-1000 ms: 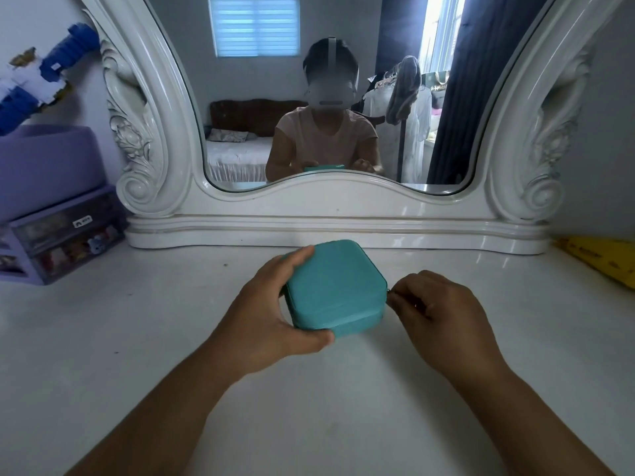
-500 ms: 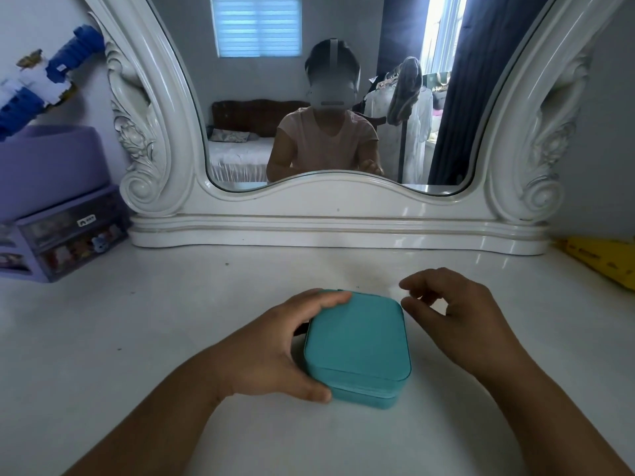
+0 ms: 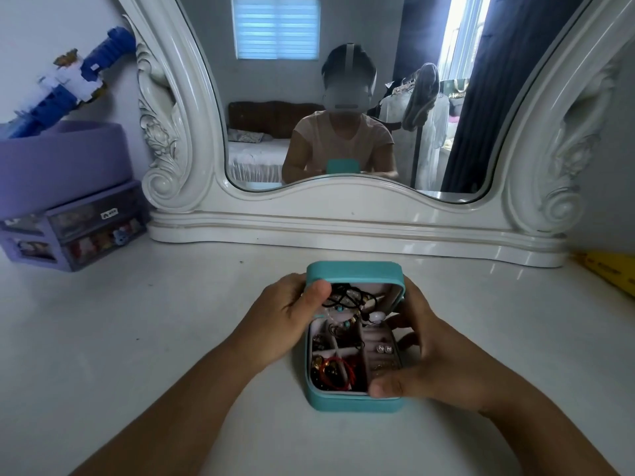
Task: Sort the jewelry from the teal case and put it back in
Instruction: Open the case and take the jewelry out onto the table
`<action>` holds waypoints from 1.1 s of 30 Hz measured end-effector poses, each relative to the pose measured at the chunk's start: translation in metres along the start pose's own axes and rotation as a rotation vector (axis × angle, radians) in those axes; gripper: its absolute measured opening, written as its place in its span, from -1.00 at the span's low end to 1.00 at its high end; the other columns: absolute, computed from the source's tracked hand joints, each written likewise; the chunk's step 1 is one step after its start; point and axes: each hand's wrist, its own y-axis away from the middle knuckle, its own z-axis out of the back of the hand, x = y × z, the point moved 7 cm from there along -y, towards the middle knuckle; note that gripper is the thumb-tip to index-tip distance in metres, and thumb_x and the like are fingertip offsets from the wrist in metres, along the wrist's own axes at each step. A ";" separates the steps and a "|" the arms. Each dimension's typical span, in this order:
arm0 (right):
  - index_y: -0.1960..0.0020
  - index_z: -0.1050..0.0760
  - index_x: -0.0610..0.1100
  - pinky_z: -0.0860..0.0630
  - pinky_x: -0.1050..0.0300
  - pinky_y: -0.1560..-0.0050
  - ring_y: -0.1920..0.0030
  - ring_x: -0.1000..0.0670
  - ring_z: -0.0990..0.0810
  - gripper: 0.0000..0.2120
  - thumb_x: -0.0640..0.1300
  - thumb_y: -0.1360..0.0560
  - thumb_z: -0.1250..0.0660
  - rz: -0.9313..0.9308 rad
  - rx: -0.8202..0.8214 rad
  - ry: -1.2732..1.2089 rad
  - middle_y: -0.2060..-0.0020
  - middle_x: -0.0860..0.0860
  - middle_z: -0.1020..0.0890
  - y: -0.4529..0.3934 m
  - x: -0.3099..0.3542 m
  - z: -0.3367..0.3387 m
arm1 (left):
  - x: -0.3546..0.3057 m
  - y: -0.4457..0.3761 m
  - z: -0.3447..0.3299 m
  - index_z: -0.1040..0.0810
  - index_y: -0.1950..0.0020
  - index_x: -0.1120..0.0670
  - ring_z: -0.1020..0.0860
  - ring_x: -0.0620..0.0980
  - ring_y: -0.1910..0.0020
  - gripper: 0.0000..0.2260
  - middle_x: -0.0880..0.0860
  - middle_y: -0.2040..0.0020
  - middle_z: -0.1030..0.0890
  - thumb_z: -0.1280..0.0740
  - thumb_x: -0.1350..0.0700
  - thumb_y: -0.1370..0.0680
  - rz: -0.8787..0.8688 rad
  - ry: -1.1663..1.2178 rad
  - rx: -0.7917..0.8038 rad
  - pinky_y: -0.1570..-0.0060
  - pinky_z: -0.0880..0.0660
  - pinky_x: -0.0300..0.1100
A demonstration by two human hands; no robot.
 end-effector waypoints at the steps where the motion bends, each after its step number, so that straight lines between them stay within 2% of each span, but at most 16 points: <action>1: -0.41 0.01 0.26 -0.54 0.35 0.10 -0.09 0.24 -0.56 0.09 -0.27 -0.17 -0.57 0.004 -0.006 -0.002 -0.05 0.31 -0.56 0.000 0.002 0.000 | 0.001 -0.002 0.002 -0.51 0.23 -0.13 -0.54 -0.34 0.25 -0.35 -0.29 0.31 -0.61 0.08 -0.59 -0.21 0.004 -0.010 -0.037 0.22 -0.45 -0.44; 4: -0.40 0.09 0.34 -0.56 0.32 0.13 -0.05 0.20 -0.61 0.15 -0.25 -0.17 -0.59 -0.039 -0.007 0.003 -0.02 0.36 -0.56 0.000 0.003 -0.004 | 0.012 -0.008 0.007 -0.41 0.32 0.20 -0.45 -0.11 0.36 -0.24 0.00 0.41 -0.47 0.11 -0.49 -0.33 0.067 -0.040 -0.122 0.21 -0.42 -0.13; 5: -0.40 0.13 0.34 -0.55 0.33 0.14 -0.04 0.21 -0.61 0.17 -0.25 -0.18 -0.59 -0.054 -0.002 0.008 -0.01 0.38 -0.56 0.000 0.003 -0.006 | 0.017 -0.009 0.009 -0.38 0.33 0.26 -0.43 -0.04 0.36 -0.20 0.09 0.41 -0.44 0.13 -0.49 -0.34 0.093 -0.044 -0.138 0.22 -0.37 -0.11; 7: -0.41 0.19 0.32 -0.52 0.40 0.16 0.00 0.27 -0.61 0.19 -0.26 -0.20 -0.59 -0.072 0.009 0.016 0.03 0.40 -0.57 0.000 0.004 -0.012 | 0.024 -0.011 0.013 -0.36 0.38 0.24 -0.43 0.04 0.34 -0.20 0.16 0.40 -0.42 0.16 -0.51 -0.34 0.149 -0.042 -0.160 0.20 -0.36 -0.10; 9: -0.36 0.17 0.34 -0.50 0.46 0.19 0.04 0.33 -0.59 0.15 -0.29 -0.21 -0.57 -0.067 0.010 0.018 0.07 0.42 -0.58 0.000 0.007 -0.017 | 0.026 -0.011 0.017 -0.28 0.40 0.16 -0.42 0.06 0.35 -0.33 0.15 0.43 -0.37 0.14 -0.45 -0.35 0.201 -0.052 -0.175 0.20 -0.34 -0.10; 12: -0.25 0.06 0.41 -0.51 0.46 0.19 0.03 0.35 -0.59 0.05 -0.36 -0.23 -0.54 -0.016 0.027 0.006 0.05 0.49 -0.54 -0.001 0.017 -0.026 | 0.027 -0.010 0.023 -0.15 0.42 0.11 -0.34 0.02 0.40 -0.46 0.06 0.48 -0.28 0.11 -0.34 -0.44 0.266 -0.106 -0.205 0.28 -0.25 -0.13; 14: -0.22 0.01 0.40 -0.52 0.44 0.20 0.04 0.33 -0.60 0.02 -0.40 -0.23 -0.52 0.008 0.037 -0.026 0.08 0.48 -0.55 -0.002 0.021 -0.032 | 0.032 -0.010 0.027 -0.12 0.44 0.10 -0.29 0.01 0.43 -0.47 0.04 0.50 -0.26 0.10 -0.30 -0.51 0.313 -0.140 -0.232 0.32 -0.20 -0.13; 18: -0.20 -0.04 0.36 -0.49 0.51 0.22 0.09 0.38 -0.59 -0.04 -0.42 -0.24 -0.50 0.044 0.040 -0.061 0.11 0.51 -0.55 -0.002 0.031 -0.046 | 0.042 -0.011 0.034 -0.15 0.47 0.11 -0.32 0.01 0.44 -0.43 0.04 0.50 -0.28 0.11 -0.31 -0.52 0.394 -0.185 -0.231 0.33 -0.21 -0.13; 22: -0.18 -0.09 0.38 -0.48 0.51 0.17 0.05 0.38 -0.57 -0.13 -0.29 -0.26 -0.52 0.076 0.012 -0.023 0.06 0.50 -0.54 -0.002 0.035 -0.054 | 0.043 -0.010 0.036 -0.17 0.44 0.11 -0.32 0.01 0.43 -0.43 0.04 0.48 -0.29 0.14 -0.32 -0.51 0.394 -0.205 -0.213 0.32 -0.22 -0.13; 25: -0.27 -0.16 0.28 -0.46 0.52 0.19 0.07 0.35 -0.59 -0.38 -0.05 -0.35 -0.40 0.078 -0.095 0.053 0.06 0.48 -0.56 -0.003 0.033 -0.047 | 0.037 -0.009 0.036 -0.16 0.43 0.11 -0.32 0.00 0.42 -0.45 0.04 0.47 -0.31 0.14 -0.31 -0.51 0.339 -0.222 -0.233 0.33 -0.22 -0.13; 27: -0.31 -0.22 0.26 -0.45 0.51 0.22 0.11 0.29 -0.61 -0.48 0.10 -0.38 -0.28 0.078 -0.215 0.157 0.07 0.33 -0.63 -0.004 0.030 -0.037 | 0.032 -0.009 0.037 -0.21 0.43 0.09 -0.37 0.01 0.39 -0.45 0.03 0.46 -0.36 0.13 -0.31 -0.50 0.275 -0.212 -0.255 0.32 -0.26 -0.13; 29: -0.27 -0.31 0.29 -0.47 0.47 0.22 0.11 0.25 -0.61 -0.56 0.18 -0.40 -0.23 0.088 -0.338 0.246 0.06 0.20 -0.63 -0.005 0.027 -0.025 | 0.027 -0.008 0.038 -0.30 0.39 0.00 -0.40 -0.08 0.34 -0.51 -0.02 0.40 -0.41 0.12 -0.31 -0.49 0.227 -0.133 -0.273 0.28 -0.30 -0.19; 31: -0.13 -0.38 0.32 -0.48 0.43 0.16 0.04 0.26 -0.55 -0.70 0.20 -0.41 -0.21 0.107 -0.432 0.341 -0.01 0.24 -0.54 -0.008 0.028 -0.015 | 0.029 -0.010 0.036 -0.36 0.27 0.00 -0.38 -0.17 0.31 -0.51 -0.02 0.28 -0.45 0.10 -0.36 -0.45 0.205 -0.050 -0.266 0.24 -0.28 -0.27; 33: -0.01 -0.41 0.29 -0.46 0.42 0.11 -0.02 0.26 -0.50 -0.84 0.10 -0.44 -0.27 0.134 -0.483 0.385 -0.03 0.26 -0.49 -0.012 0.030 -0.008 | 0.035 -0.013 0.034 -0.39 0.23 0.07 -0.46 -0.07 0.24 -0.38 0.05 0.23 -0.47 0.10 -0.46 -0.40 0.194 -0.010 -0.245 0.17 -0.35 -0.18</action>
